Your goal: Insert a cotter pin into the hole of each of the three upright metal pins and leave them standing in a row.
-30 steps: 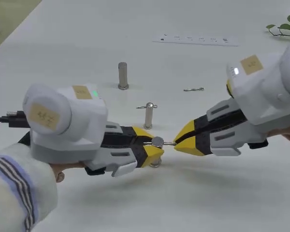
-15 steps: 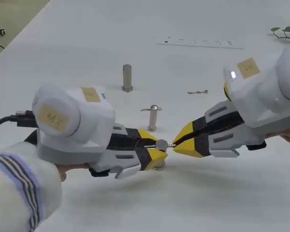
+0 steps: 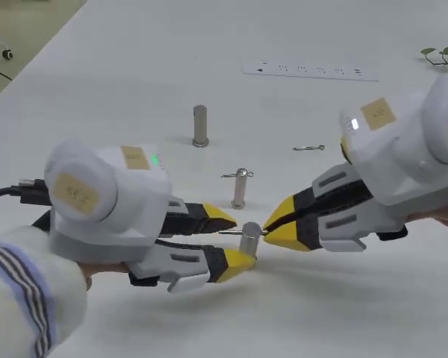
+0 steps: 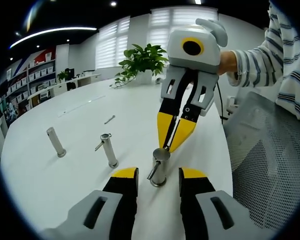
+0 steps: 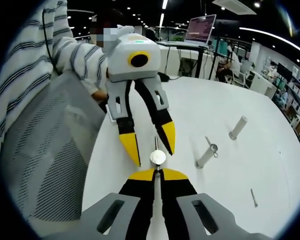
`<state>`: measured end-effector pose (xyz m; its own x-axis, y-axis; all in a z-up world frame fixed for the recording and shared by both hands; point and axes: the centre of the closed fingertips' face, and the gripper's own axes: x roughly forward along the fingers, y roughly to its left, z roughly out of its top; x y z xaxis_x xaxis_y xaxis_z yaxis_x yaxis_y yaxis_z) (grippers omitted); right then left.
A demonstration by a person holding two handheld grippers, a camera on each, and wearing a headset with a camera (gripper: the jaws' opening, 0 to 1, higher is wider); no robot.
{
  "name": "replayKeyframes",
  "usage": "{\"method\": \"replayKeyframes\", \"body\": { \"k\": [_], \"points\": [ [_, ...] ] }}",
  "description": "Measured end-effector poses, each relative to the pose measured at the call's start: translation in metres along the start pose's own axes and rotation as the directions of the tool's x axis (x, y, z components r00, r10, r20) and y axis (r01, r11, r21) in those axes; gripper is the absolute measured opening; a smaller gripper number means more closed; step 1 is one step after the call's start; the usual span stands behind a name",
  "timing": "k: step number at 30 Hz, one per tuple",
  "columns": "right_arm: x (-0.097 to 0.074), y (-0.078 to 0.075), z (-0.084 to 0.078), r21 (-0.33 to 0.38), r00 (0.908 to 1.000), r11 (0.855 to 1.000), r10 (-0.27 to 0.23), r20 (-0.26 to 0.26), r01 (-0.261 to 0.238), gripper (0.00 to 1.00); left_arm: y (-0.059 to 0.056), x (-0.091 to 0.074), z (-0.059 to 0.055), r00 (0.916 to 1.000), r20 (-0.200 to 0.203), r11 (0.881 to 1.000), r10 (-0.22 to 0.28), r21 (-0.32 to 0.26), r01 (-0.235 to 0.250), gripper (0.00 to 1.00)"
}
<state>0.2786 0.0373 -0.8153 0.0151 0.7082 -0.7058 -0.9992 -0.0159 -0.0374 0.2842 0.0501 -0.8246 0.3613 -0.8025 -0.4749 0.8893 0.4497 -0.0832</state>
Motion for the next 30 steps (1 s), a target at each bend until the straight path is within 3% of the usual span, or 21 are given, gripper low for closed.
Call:
{"method": "replayKeyframes", "body": {
  "k": [5,10,14,21,22,23,26,28,30],
  "points": [
    [-0.003,-0.001,0.006,0.082,0.9989,0.997,-0.016,0.045,0.012,0.14,-0.002,-0.007,-0.004,1.0000,-0.002,1.000,-0.007,-0.005,0.007,0.41],
    [-0.001,-0.001,0.004,0.104,0.9973,0.994,-0.030,0.067,0.023,0.17,-0.001,-0.016,-0.005,0.9999,0.017,0.999,0.004,-0.032,-0.003,0.57],
    [0.005,-0.001,0.003,0.130,0.9948,0.991,-0.046,0.091,0.034,0.22,0.006,-0.025,-0.004,0.9975,0.053,0.996,0.048,-0.079,-0.044,0.70],
    [0.012,0.000,0.002,0.164,0.9928,0.986,-0.045,0.111,0.027,0.22,0.010,-0.037,-0.011,0.9950,0.056,0.990,0.082,-0.116,-0.075,0.95],
    [0.013,0.000,0.003,0.166,0.9926,0.986,-0.044,0.113,0.025,0.22,0.014,-0.038,-0.011,0.9920,0.064,0.988,0.109,-0.114,-0.102,1.00],
    [0.014,0.000,0.003,0.166,0.9924,0.986,-0.045,0.114,0.025,0.22,0.021,-0.039,-0.010,0.9858,0.076,0.984,0.150,-0.106,-0.142,0.99],
    [0.016,0.000,0.004,0.173,0.9917,0.985,-0.044,0.121,0.022,0.22,0.018,-0.042,-0.014,0.9885,0.061,0.982,0.138,-0.138,-0.129,0.99],
    [0.018,0.000,0.004,0.175,0.9917,0.984,-0.040,0.123,0.018,0.20,0.021,-0.043,-0.010,0.9815,0.104,0.974,0.161,-0.179,-0.141,0.99],
    [0.020,0.000,0.003,0.174,0.9916,0.985,-0.041,0.123,0.019,0.20,0.017,-0.043,-0.009,0.9812,0.120,0.971,0.151,-0.202,-0.125,0.99]
  ]
}}
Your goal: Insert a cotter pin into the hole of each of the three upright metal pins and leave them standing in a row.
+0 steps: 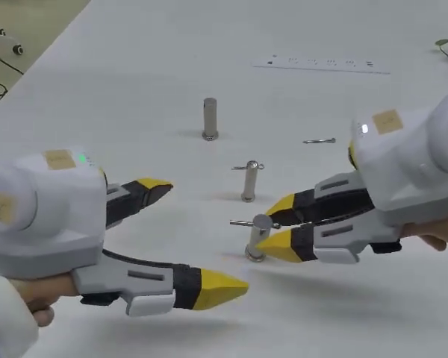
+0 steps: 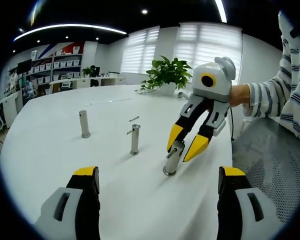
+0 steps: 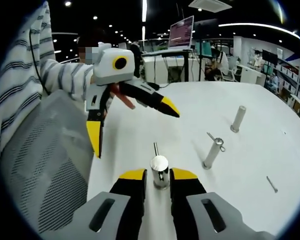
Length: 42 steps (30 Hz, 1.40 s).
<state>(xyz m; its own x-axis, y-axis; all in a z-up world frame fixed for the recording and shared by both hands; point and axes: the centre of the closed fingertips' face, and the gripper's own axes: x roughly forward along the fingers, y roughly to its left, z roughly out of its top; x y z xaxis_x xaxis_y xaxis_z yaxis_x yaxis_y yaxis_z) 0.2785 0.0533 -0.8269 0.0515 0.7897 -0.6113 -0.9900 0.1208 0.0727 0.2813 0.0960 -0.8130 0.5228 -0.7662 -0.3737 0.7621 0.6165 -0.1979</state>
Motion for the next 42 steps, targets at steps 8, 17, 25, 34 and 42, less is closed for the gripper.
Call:
{"method": "replayKeyframes", "body": {
  "k": [8,17,25,34,42],
  "points": [
    [0.008,-0.001,-0.002,-0.002,0.9999,1.000,-0.008,0.010,0.008,0.19,-0.004,0.000,-0.005,0.9999,-0.016,1.000,0.007,0.008,-0.007,0.99],
    [0.011,-0.001,-0.001,-0.005,0.9992,1.000,-0.002,0.041,0.002,0.16,-0.006,-0.003,-0.008,0.9998,-0.020,1.000,0.010,-0.009,-0.010,0.99],
    [0.011,-0.006,0.000,-0.019,0.9973,1.000,-0.006,0.073,0.008,0.13,-0.008,-0.002,-0.010,0.9995,-0.029,1.000,0.010,-0.015,-0.010,0.99],
    [-0.009,-0.030,-0.011,-0.015,0.9966,0.999,-0.027,0.077,0.028,0.13,-0.006,-0.005,-0.009,0.9991,-0.035,0.999,0.025,-0.019,-0.026,0.99],
    [-0.031,-0.072,-0.020,-0.002,0.9926,0.997,-0.083,0.088,0.083,0.13,-0.001,-0.008,-0.009,0.9975,-0.052,0.998,0.048,-0.031,-0.050,0.99]
  ]
}}
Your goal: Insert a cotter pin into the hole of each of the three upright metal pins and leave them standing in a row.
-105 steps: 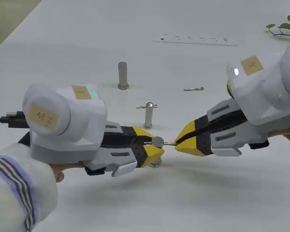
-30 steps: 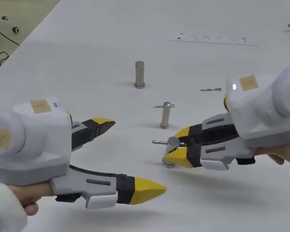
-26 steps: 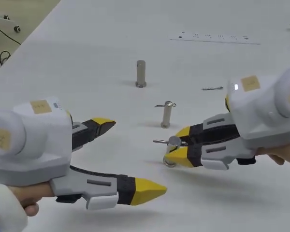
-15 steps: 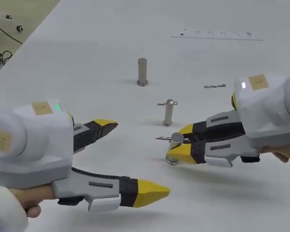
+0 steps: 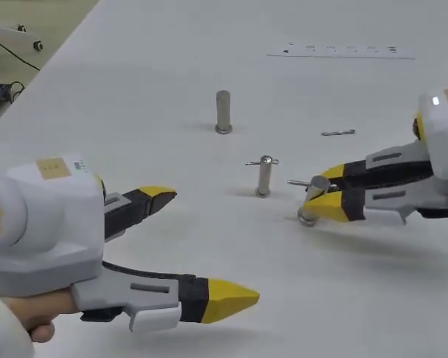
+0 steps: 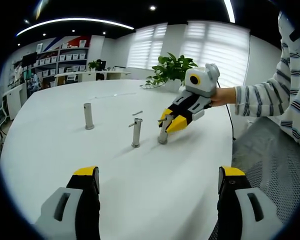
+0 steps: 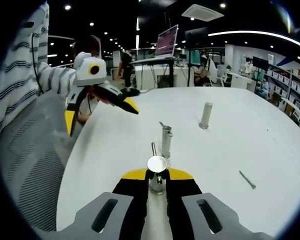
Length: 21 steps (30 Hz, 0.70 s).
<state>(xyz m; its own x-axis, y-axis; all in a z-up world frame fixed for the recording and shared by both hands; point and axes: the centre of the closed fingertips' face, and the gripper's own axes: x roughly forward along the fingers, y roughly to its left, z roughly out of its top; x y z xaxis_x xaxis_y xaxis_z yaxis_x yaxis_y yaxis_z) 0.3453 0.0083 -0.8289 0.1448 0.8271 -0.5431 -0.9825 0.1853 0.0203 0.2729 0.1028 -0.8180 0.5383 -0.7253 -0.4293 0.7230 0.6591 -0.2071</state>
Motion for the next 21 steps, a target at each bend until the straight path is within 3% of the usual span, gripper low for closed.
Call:
{"method": "replayKeyframes", "body": {
  "k": [6,21],
  "points": [
    [-0.007,-0.025,-0.008,0.002,0.9992,0.999,-0.037,-0.012,0.037,0.13,0.002,-0.001,0.000,0.9999,-0.006,1.000,0.012,-0.012,-0.012,0.99],
    [-0.009,-0.026,-0.007,0.028,0.9998,1.000,-0.006,0.020,0.006,0.14,-0.003,-0.003,-0.003,0.9999,-0.013,1.000,0.002,-0.002,-0.002,0.99]
  ]
}}
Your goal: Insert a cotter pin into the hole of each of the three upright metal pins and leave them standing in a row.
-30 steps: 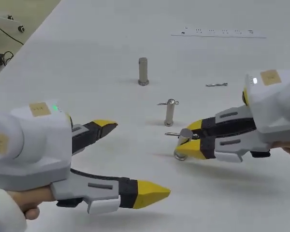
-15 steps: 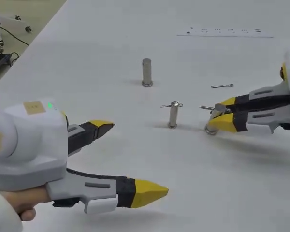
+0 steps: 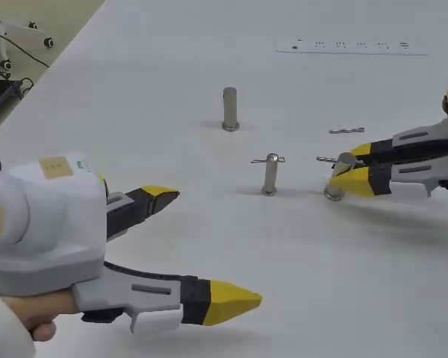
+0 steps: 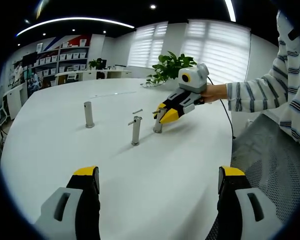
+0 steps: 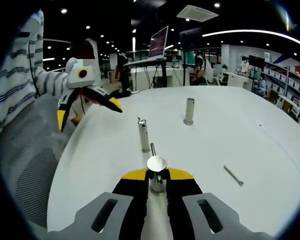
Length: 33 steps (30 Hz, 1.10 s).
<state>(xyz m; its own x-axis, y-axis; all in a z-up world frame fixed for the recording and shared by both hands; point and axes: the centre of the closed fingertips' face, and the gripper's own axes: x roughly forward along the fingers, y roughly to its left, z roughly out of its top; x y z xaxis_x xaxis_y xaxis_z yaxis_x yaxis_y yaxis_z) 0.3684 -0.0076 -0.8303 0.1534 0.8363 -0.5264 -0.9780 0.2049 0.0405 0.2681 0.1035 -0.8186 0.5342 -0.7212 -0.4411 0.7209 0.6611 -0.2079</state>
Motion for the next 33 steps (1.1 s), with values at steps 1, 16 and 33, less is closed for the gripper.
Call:
{"method": "replayKeyframes", "body": {
  "k": [1,16,33],
  "points": [
    [0.000,0.000,0.000,0.003,1.0000,1.000,0.000,0.001,0.000,0.14,0.000,0.000,0.000,1.0000,0.001,1.000,0.000,0.000,0.000,0.99],
    [-0.024,0.012,0.012,0.063,0.9967,0.996,-0.072,0.039,0.069,0.45,0.004,-0.008,0.008,0.9993,0.034,1.000,0.018,-0.005,-0.018,0.99],
    [-0.073,0.051,-0.011,0.255,0.9743,0.945,-0.221,0.042,0.204,0.86,0.012,-0.014,0.013,0.9966,0.060,0.998,0.056,-0.036,-0.054,0.99]
  ]
}}
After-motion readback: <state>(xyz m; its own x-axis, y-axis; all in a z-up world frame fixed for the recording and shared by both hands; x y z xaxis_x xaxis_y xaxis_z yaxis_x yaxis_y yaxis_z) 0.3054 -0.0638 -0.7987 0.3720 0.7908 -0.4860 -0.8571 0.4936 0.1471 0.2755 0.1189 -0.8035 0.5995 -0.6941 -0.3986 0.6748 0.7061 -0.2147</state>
